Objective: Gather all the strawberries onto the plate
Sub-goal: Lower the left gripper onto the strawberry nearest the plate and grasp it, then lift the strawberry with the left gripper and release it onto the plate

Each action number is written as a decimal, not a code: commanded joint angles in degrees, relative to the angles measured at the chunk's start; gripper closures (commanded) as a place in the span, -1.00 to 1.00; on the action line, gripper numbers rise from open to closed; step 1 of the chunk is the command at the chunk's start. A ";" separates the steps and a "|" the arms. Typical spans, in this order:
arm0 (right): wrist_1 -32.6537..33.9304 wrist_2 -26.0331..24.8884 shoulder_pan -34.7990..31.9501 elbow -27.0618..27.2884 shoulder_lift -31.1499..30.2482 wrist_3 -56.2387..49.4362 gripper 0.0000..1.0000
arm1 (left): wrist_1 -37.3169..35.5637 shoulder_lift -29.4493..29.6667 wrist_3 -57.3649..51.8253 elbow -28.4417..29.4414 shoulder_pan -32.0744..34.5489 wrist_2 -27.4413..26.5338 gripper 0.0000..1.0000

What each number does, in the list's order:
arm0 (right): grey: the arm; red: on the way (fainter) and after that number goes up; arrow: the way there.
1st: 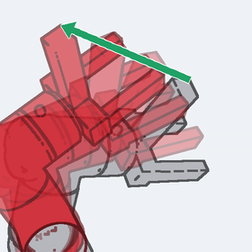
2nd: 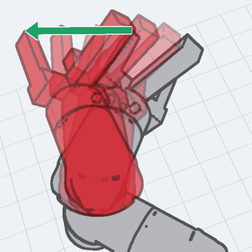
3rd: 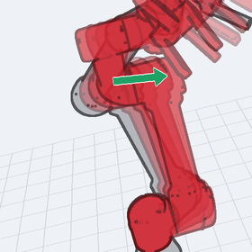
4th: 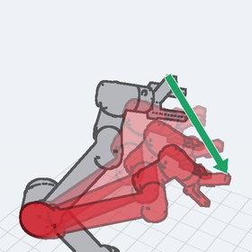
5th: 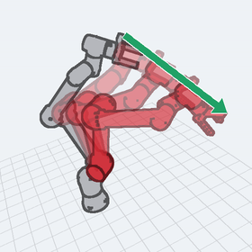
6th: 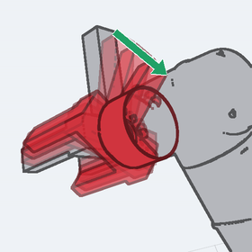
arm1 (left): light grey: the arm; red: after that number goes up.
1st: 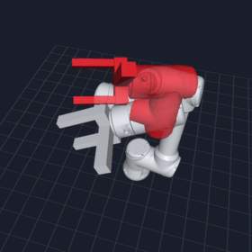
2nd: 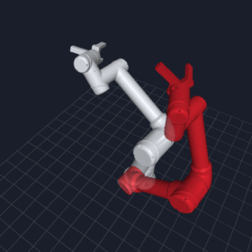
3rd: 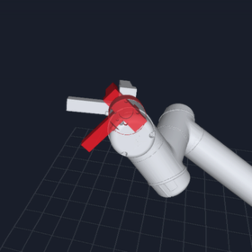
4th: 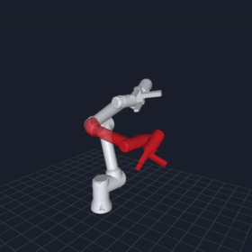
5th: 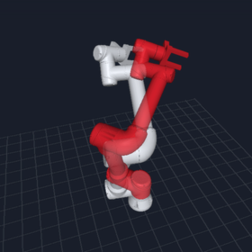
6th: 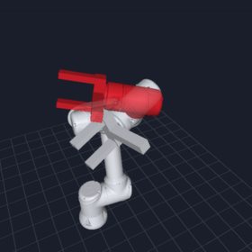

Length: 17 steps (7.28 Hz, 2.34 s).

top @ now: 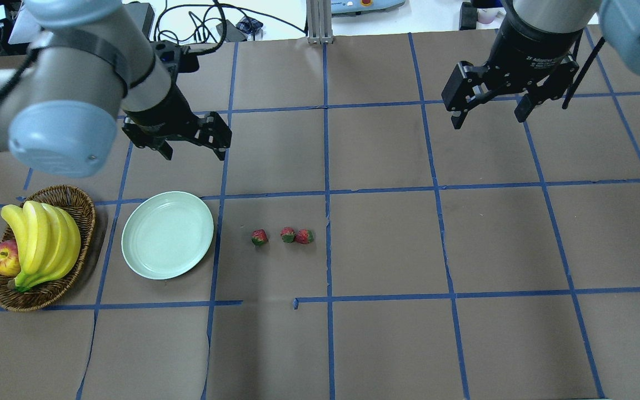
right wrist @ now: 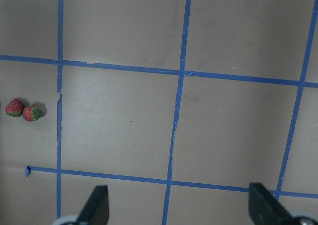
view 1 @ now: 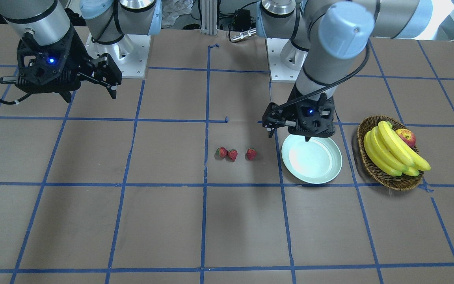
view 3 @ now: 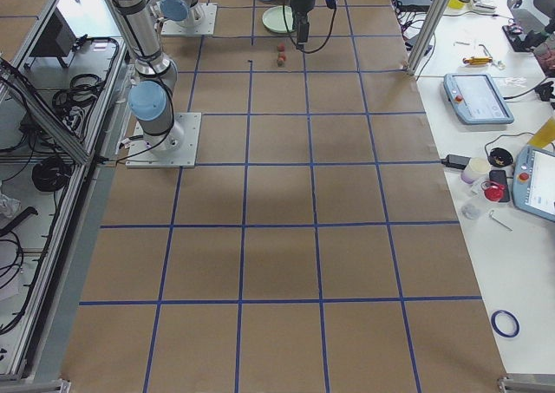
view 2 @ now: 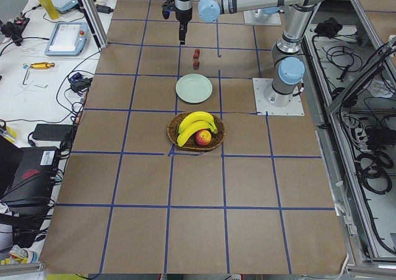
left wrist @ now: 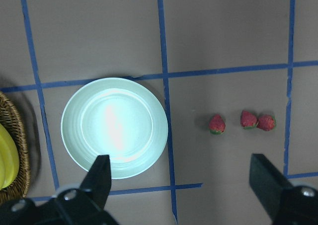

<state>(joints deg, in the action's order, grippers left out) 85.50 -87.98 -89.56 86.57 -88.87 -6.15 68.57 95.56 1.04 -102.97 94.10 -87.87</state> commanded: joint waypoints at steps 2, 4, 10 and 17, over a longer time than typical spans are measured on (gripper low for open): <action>0.02 0.00 0.00 0.00 0.01 0.00 -1.00 | -13.87 9.78 4.49 -8.82 3.80 -0.46 -1.00; -0.07 0.00 0.00 0.00 0.01 0.00 -1.00 | -23.16 13.58 8.07 -13.64 6.00 -0.55 -1.00; -0.07 0.00 0.00 0.00 0.01 0.00 -1.00 | -21.57 14.21 8.27 -14.37 6.62 -5.12 0.16; -0.07 0.09 0.00 0.00 0.01 0.09 -1.00 | -16.28 13.33 8.63 -14.37 8.12 -4.77 0.62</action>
<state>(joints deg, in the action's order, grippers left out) 85.43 -87.92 -89.56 86.57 -88.86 -6.07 52.18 108.71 9.73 -117.40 102.21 -92.69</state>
